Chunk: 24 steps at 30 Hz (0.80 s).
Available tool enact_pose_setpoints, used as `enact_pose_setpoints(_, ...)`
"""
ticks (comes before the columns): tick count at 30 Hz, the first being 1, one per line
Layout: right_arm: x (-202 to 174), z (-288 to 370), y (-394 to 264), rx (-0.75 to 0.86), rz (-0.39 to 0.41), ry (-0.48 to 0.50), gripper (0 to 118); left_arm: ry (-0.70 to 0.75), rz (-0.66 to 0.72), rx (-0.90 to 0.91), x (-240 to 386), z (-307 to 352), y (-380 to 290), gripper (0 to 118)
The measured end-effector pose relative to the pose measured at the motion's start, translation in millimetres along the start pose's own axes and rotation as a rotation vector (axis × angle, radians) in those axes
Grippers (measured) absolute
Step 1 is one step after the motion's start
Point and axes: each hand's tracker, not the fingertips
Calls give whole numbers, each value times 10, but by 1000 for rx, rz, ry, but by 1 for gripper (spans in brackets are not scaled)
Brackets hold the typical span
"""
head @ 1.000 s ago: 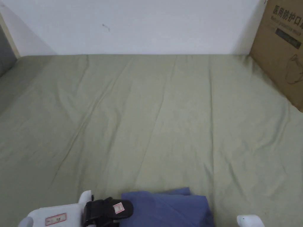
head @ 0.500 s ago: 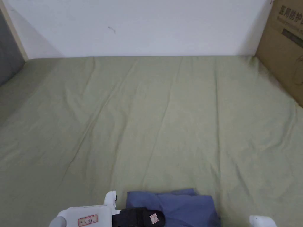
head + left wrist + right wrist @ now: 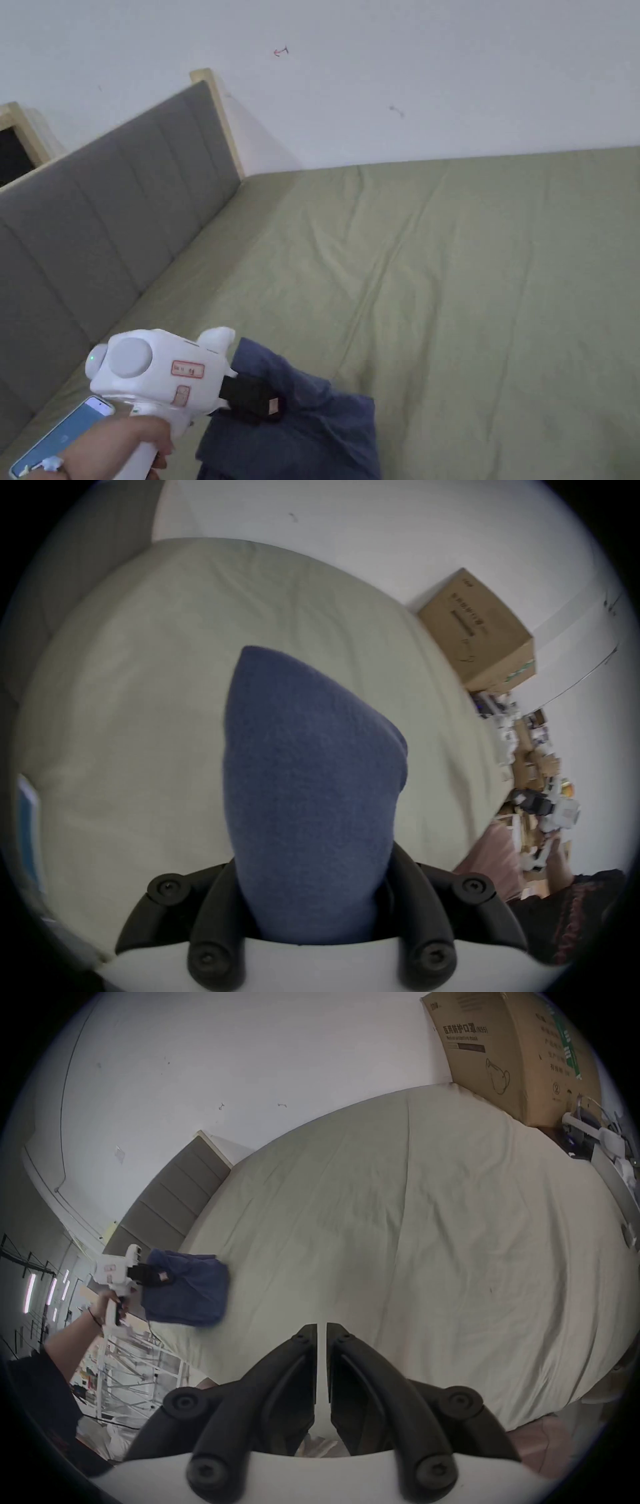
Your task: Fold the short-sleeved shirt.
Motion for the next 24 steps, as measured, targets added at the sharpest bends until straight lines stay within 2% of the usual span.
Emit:
enact_pose_setpoints(3, 10, -48, -6, -29, 14, -108, 6, 129, 7, -14, -374, 113, 130, 21)
enact_pose_setpoints(6, 17, -32, 14, -26, -12, -110, 6, 251, 32, -60, -639, 91, 183, 22)
enact_pose_setpoints(9, -18, -2, 51, -20, -26, -115, 6, 383, -16, -124, -747, -14, 179, 23)
enact_pose_setpoints(10, -43, 7, 76, -18, -19, -119, 6, 423, -36, -137, -761, -44, 175, 33)
enact_pose_setpoints(11, -70, 8, 89, -17, -5, -124, 6, 493, -57, -119, -772, -46, 186, 59)
enact_pose_setpoints(13, -128, 0, 103, -13, 24, -142, 6, 581, -87, -85, -767, -30, 141, 103)
enact_pose_setpoints(14, -143, -9, 117, -10, 36, -145, 6, 615, -103, -48, -763, 8, 123, 113)
enact_pose_setpoints(19, -249, -35, 149, 11, 56, -134, 6, 588, -76, 132, -549, 313, 5, 111)
enact_pose_setpoints(21, -294, -15, 166, 26, 61, -124, 6, 530, -80, 213, -343, 414, -100, 111)
enact_pose_setpoints(23, -321, 9, 191, 34, 75, -118, 6, 531, -119, 320, -10, 469, -242, 111)
enact_pose_setpoints(24, -341, 22, 201, 37, 85, -118, 6, 472, -101, 335, 117, 482, -307, 111)
